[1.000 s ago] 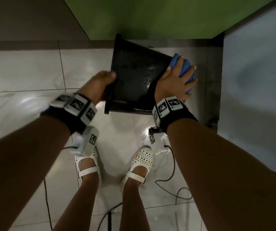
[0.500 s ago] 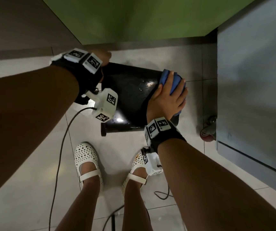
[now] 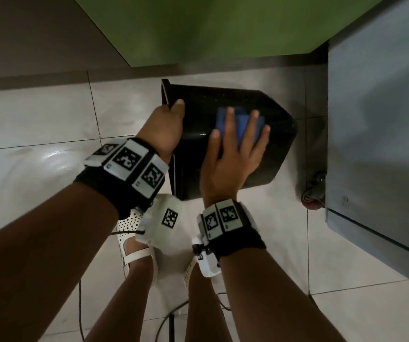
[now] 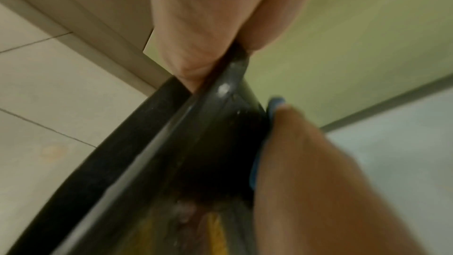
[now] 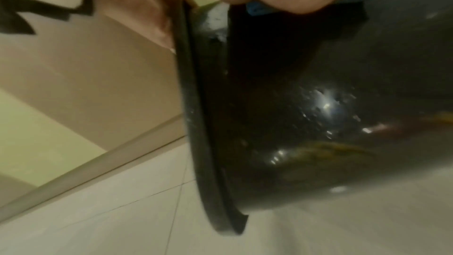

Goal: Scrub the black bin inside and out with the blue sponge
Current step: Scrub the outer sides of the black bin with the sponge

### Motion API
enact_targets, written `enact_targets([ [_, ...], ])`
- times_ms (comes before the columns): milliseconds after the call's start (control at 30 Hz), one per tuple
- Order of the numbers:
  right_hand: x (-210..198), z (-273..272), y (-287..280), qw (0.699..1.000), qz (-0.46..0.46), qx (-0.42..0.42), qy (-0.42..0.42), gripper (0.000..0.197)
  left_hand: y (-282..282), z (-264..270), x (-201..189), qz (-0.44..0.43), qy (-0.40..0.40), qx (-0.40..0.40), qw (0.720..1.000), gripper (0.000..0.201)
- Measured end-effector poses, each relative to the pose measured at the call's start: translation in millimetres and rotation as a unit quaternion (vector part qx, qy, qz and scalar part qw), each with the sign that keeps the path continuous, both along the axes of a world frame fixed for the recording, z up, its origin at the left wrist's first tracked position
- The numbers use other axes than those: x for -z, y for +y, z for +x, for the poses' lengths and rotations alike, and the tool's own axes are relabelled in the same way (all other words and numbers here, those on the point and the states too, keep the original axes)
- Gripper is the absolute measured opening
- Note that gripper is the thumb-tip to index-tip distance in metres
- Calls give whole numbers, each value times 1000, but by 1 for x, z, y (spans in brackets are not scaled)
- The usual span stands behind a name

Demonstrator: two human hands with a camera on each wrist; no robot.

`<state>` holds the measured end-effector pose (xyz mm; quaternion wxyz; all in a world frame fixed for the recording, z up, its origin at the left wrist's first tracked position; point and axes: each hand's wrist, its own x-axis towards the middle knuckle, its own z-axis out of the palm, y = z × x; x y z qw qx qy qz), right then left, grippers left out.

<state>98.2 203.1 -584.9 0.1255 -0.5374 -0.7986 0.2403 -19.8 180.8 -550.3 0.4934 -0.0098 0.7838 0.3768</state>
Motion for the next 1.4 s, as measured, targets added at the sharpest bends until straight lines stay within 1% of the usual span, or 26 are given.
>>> enact_targets([
  [100,-9,-23,-11,997,25,-72,-17,41,-5,2,-6,38,26,-16,999,53],
  [233,-7,-32,-6,989,58,-130,-49,43,-16,-1,-4,59,53,-6,997,57],
  [300,-4,-29,4,984,61,-136,-97,45,-22,0,-2,51,66,5,996,48],
  [333,-3,-26,11,982,61,-129,-120,44,-26,2,-1,46,80,14,996,41],
  [400,-1,-18,28,980,7,-104,-169,43,-33,5,5,41,104,25,993,29],
  [467,3,-8,48,969,-87,-59,-225,46,-40,11,7,35,110,23,993,26],
  [500,4,-3,58,962,-120,-32,-243,48,-43,14,8,31,108,19,993,25],
  [533,6,2,68,958,-133,-9,-252,49,-46,17,8,29,106,13,994,24],
  [600,12,10,83,959,-156,25,-236,51,-49,22,10,27,101,3,995,23],
  [700,22,13,93,964,-178,83,-176,54,-50,26,16,28,91,-8,995,22],
  [767,26,12,91,967,-162,119,-153,55,-47,28,19,23,81,-20,996,22],
  [800,26,11,87,970,-143,123,-152,55,-47,28,20,20,73,-30,997,24],
  [867,28,10,65,978,-90,99,-160,55,-47,29,25,17,59,-51,997,32],
  [967,28,9,9,991,6,7,-132,50,-47,32,31,16,43,-67,997,42],
  [1000,30,9,-10,992,17,-31,-125,50,-46,33,32,14,36,-74,997,43],
  [1067,32,11,-42,988,9,-101,-119,49,-46,36,33,11,25,-90,996,43],
  [1133,35,15,-53,983,9,-149,-108,47,-45,36,34,11,23,-95,995,42],
  [1167,37,16,-50,982,7,-160,-102,47,-46,36,35,13,30,-91,995,42],
  [1200,38,16,-44,983,7,-153,-98,49,-47,34,34,15,37,-83,996,42],
  [1233,38,16,-34,988,8,-123,-92,50,-48,33,36,17,44,-73,996,42],
  [1300,36,13,-4,996,7,-15,-85,52,-51,32,38,16,52,-56,997,43],
  [1333,37,14,14,994,-5,30,-102,53,-52,32,37,17,51,-52,997,44],
  [1400,42,20,51,988,-60,70,-123,56,-52,31,37,23,48,-47,997,44],
])
